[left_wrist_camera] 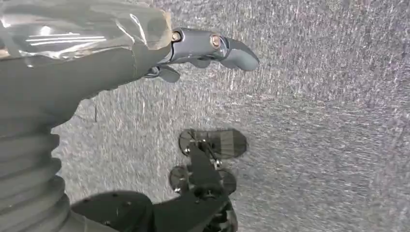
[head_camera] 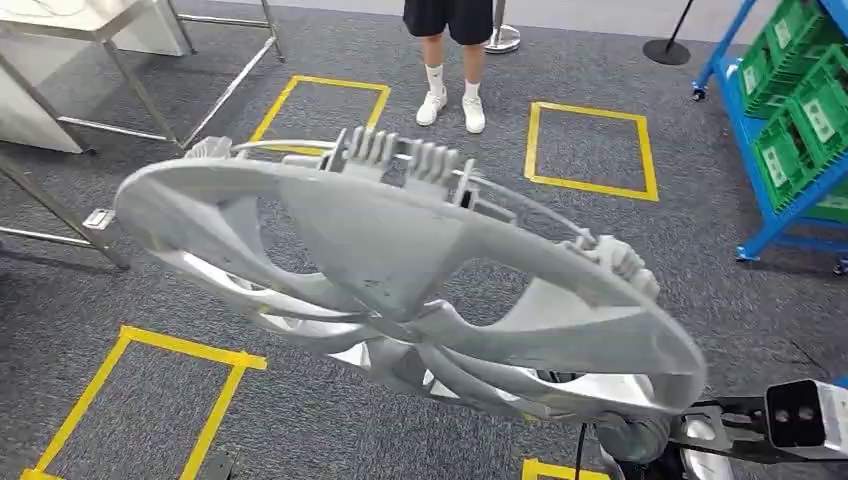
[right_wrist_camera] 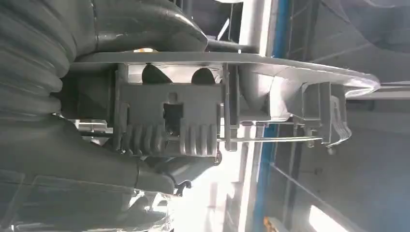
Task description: Take the parts from the cabinet and place them on the table.
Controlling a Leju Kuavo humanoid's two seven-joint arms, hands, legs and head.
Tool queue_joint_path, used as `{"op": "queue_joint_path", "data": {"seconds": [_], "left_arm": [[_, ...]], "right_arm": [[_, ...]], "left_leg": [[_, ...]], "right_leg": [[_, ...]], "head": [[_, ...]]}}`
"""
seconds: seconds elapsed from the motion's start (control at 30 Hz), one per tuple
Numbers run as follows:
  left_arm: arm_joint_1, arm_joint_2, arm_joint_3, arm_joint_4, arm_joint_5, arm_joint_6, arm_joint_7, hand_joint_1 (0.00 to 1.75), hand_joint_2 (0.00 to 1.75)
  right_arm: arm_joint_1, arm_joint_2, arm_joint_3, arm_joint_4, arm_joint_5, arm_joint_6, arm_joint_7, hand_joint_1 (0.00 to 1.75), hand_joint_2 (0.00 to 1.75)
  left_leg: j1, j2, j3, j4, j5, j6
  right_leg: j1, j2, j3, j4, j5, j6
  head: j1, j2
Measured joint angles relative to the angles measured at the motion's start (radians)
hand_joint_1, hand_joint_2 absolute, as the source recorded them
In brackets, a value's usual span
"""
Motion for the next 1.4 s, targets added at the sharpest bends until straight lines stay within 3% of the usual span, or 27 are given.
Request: {"op": "queue_joint_path", "data": {"seconds": [0.03, 0.07, 0.13, 0.17, 0.2, 0.23, 0.3, 0.37, 0.4, 0.47, 0.5, 0.53, 0.6, 0.67, 0.7, 0.83, 0.87, 0.9, 0.97, 1.03, 1.07, 1.1, 1.17, 1.2, 1.23, 1.33, 1.4], "left_arm": [[0.001, -0.002, 0.0, 0.0, 0.0, 0.0, 0.0, 0.0, 1.75], [0.002, -0.004, 0.0, 0.0, 0.0, 0.0, 0.0, 0.0, 1.75], [0.002, -0.005, 0.0, 0.0, 0.0, 0.0, 0.0, 0.0, 1.75], [0.003, -0.002, 0.0, 0.0, 0.0, 0.001, 0.0, 0.0, 1.75], [0.002, 0.003, 0.0, 0.001, 0.0, 0.001, 0.0, 0.0, 1.75], [0.004, 0.003, 0.0, 0.001, 0.0, 0.001, -0.002, 0.0, 1.75], [0.007, 0.003, 0.0, 0.001, 0.0, 0.001, -0.002, 0.0, 1.75], [0.008, 0.004, 0.0, 0.001, 0.0, 0.001, -0.002, 0.0, 1.75], [0.007, 0.003, 0.0, 0.001, -0.001, 0.002, -0.003, 0.0, 1.75], [0.007, 0.003, 0.0, 0.001, -0.002, 0.002, -0.002, 0.0, 1.75], [0.008, 0.002, 0.0, 0.001, -0.002, 0.001, -0.003, 0.0, 1.75], [0.008, 0.001, 0.0, 0.001, -0.002, 0.002, -0.003, 0.0, 1.75], [0.008, 0.001, 0.0, 0.001, -0.002, 0.002, -0.003, 0.0, 1.75], [0.008, 0.004, 0.0, 0.001, -0.002, 0.001, -0.003, 0.0, 1.75], [0.006, 0.008, 0.0, 0.001, -0.002, 0.001, -0.003, 0.0, 1.75], [0.006, 0.012, 0.0, 0.001, -0.002, 0.001, -0.003, 0.0, 1.75], [0.007, 0.011, 0.0, 0.001, -0.002, 0.001, -0.003, 0.0, 1.75], [0.004, 0.01, 0.0, 0.001, -0.002, 0.001, -0.005, 0.0, 1.75], [0.003, 0.009, 0.0, 0.001, -0.002, 0.001, -0.005, 0.0, 1.75], [0.004, 0.007, 0.0, 0.001, -0.002, 0.0, -0.005, 0.0, 1.75], [0.004, 0.007, 0.0, 0.001, -0.002, 0.0, -0.005, 0.0, 1.75], [0.004, 0.006, 0.0, 0.001, -0.002, 0.0, -0.005, 0.0, 1.75], [0.004, 0.003, 0.0, 0.001, -0.003, 0.0, -0.005, 0.0, 1.75], [0.004, 0.003, 0.0, 0.001, -0.003, 0.0, -0.006, 0.0, 1.75], [0.004, 0.003, 0.0, 0.001, -0.003, 0.0, -0.006, 0.0, 1.75], [0.014, 0.003, 0.0, 0.002, -0.003, 0.0, -0.006, 0.0, 1.75], [0.016, 0.003, 0.0, 0.001, -0.005, 0.0, -0.007, 0.0, 1.75]], "right_arm": [[0.0, -0.001, 0.0, 0.002, 0.0, 0.0, 0.002, 1.71, 1.75], [0.0, -0.002, 0.0, 0.003, -0.002, 0.001, 0.003, 1.71, 1.75], [-0.002, -0.002, 0.0, 0.003, -0.009, 0.004, 0.005, 1.71, 1.75], [-0.004, -0.003, 0.0, 0.004, -0.01, 0.004, 0.006, 1.71, 1.75], [-0.006, -0.001, 0.002, 0.007, -0.012, 0.006, 0.006, 1.71, 1.75], [-0.007, -0.002, 0.002, 0.009, -0.016, 0.008, 0.007, 1.71, 1.75], [-0.008, -0.002, 0.003, 0.009, -0.018, 0.009, 0.009, 1.71, 1.75], [-0.013, -0.001, 0.002, 0.009, -0.022, 0.01, 0.008, 1.71, 1.75], [-0.016, -0.001, 0.002, 0.009, -0.022, 0.009, 0.008, 1.71, 1.75], [-0.018, -0.001, 0.003, 0.009, -0.024, 0.009, 0.008, 1.71, 1.75], [-0.018, -0.001, 0.003, 0.01, -0.024, 0.01, 0.008, 1.71, 1.75], [-0.018, -0.001, 0.003, 0.011, -0.024, 0.009, 0.008, 1.71, 1.75], [-0.019, -0.001, 0.003, 0.012, -0.025, 0.009, 0.008, 1.71, 1.75], [-0.023, 0.001, 0.003, 0.012, -0.026, 0.009, 0.008, 1.71, 1.75], [-0.024, 0.002, 0.003, 0.011, -0.026, 0.009, 0.008, 1.71, 1.75], [-0.026, 0.003, 0.004, 0.012, -0.027, 0.009, 0.008, 1.71, 1.75], [-0.026, 0.002, 0.004, 0.012, -0.027, 0.009, 0.008, 1.71, 1.75], [-0.028, 0.002, 0.005, 0.012, -0.027, 0.009, 0.008, 1.71, 1.75], [-0.031, 0.002, 0.005, 0.013, -0.028, 0.009, 0.006, 1.71, 1.75], [-0.029, 0.002, 0.005, 0.015, -0.017, 0.007, 0.006, 1.71, 1.75], [-0.028, 0.001, 0.005, 0.016, -0.012, 0.006, 0.006, 1.71, 1.75], [-0.028, 0.001, 0.005, 0.017, -0.006, 0.006, 0.005, 1.71, 1.75], [-0.029, 0.001, 0.005, 0.017, -0.001, 0.006, 0.004, 1.71, 1.75], [-0.029, 0.001, 0.005, 0.017, 0.0, 0.005, 0.003, 1.71, 1.75], [-0.026, 0.002, 0.006, 0.016, 0.002, 0.005, 0.003, 1.71, 1.75], [-0.024, 0.002, 0.006, 0.016, 0.005, 0.006, 0.0, 1.71, 1.75], [-0.024, 0.005, 0.005, 0.013, 0.007, 0.008, -0.002, 1.71, 1.75]], "left_leg": [[0.002, -0.009, 0.0, 0.002, -0.002, -0.004], [0.007, -0.016, 0.001, 0.006, -0.006, -0.01], [0.021, -0.031, 0.001, 0.027, -0.02, -0.032], [0.021, -0.034, -0.005, 0.044, -0.032, -0.048], [0.017, -0.038, -0.015, 0.061, -0.041, -0.056], [0.016, -0.04, -0.019, 0.062, -0.043, -0.057], [0.022, -0.04, -0.018, 0.062, -0.043, -0.057], [0.027, -0.029, -0.023, 0.084, -0.061, -0.067], [0.027, -0.022, -0.045, 0.131, -0.088, -0.071], [0.029, -0.015, -0.132, 0.298, -0.16, -0.074], [0.029, -0.013, -0.172, 0.367, -0.179, -0.073], [0.029, -0.013, -0.19, 0.39, -0.173, -0.07], [0.026, -0.013, -0.154, 0.295, -0.102, -0.057], [0.012, -0.011, -0.058, 0.101, -0.012, -0.031], [0.009, -0.005, -0.048, 0.083, -0.033, -0.029], [-0.003, -0.008, -0.038, 0.055, -0.025, -0.017], [0.011, -0.007, -0.016, 0.026, -0.008, -0.023], [0.008, -0.008, -0.005, 0.011, -0.005, -0.017], [0.009, -0.009, -0.004, 0.011, -0.005, -0.013], [0.008, -0.014, -0.005, 0.012, -0.007, -0.014], [0.009, -0.019, -0.005, 0.013, -0.008, -0.016], [0.011, -0.03, -0.004, 0.014, -0.01, -0.019], [0.014, -0.045, -0.005, 0.029, -0.018, -0.031], [0.012, -0.051, -0.014, 0.041, -0.025, -0.04], [0.009, -0.058, -0.018, 0.051, -0.03, -0.046], [0.016, -0.069, -0.025, 0.05, -0.029, -0.053], [0.018, -0.036, -0.037, 0.09, -0.057, -0.065]], "right_leg": [[-0.006, 0.0, -0.013, 0.007, 0.009, 0.011], [-0.013, 0.0, 0.001, -0.037, 0.037, 0.028], [-0.028, 0.0, 0.083, -0.22, 0.122, 0.065], [-0.033, -0.002, 0.102, -0.266, 0.134, 0.07], [-0.028, 0.006, 0.107, -0.269, 0.132, 0.057], [-0.026, 0.005, 0.104, -0.261, 0.131, 0.033], [-0.022, 0.006, 0.101, -0.261, 0.131, 0.022], [-0.025, 0.005, 0.109, -0.263, 0.129, 0.008], [-0.023, 0.005, 0.111, -0.263, 0.127, 0.005], [-0.017, 0.004, 0.111, -0.263, 0.124, 0.0], [-0.013, 0.004, 0.111, -0.263, 0.123, -0.001], [-0.009, 0.004, 0.112, -0.263, 0.122, -0.003], [-0.003, 0.004, 0.117, -0.263, 0.119, -0.006], [-0.002, 0.004, 0.127, -0.266, 0.116, -0.01], [0.001, 0.004, 0.127, -0.268, 0.116, -0.009], [-0.001, 0.001, 0.132, -0.282, 0.117, 0.008], [-0.002, 0.001, 0.128, -0.269, 0.112, 0.008], [0.001, 0.003, 0.112, -0.235, 0.095, 0.005], [-0.001, 0.003, 0.036, -0.09, 0.037, 0.0], [-0.004, 0.003, -0.029, 0.016, 0.01, 0.009], [-0.009, 0.003, -0.026, -0.001, 0.025, 0.02], [-0.014, 0.003, 0.005, -0.07, 0.058, 0.033], [-0.026, 0.022, 0.098, -0.25, 0.127, 0.055], [-0.024, 0.044, 0.113, -0.275, 0.128, 0.046], [-0.023, 0.031, 0.116, -0.28, 0.133, 0.031], [-0.015, 0.016, 0.117, -0.281, 0.133, 0.013], [-0.023, 0.005, 0.125, -0.284, 0.132, -0.002]], "head": [[0.001, 0.0], [0.001, 0.0], [0.001, 0.0], [0.003, 0.0], [0.008, 0.0], [0.005, 0.0], [0.001, 0.0], [0.002, 0.0], [-0.002, 0.0], [-0.003, 0.0], [-0.003, 0.0], [-0.002, 0.0], [-0.002, 0.0], [-0.002, 0.0], [0.0, 0.0], [-0.002, 0.0], [-0.001, 0.0], [0.0, 0.0], [0.001, 0.0], [0.001, 0.0], [0.002, 0.0], [0.001, 0.0], [0.002, 0.0], [0.002, 0.0], [0.001, 0.0], [0.002, 0.0], [-0.003, 0.0]]}}
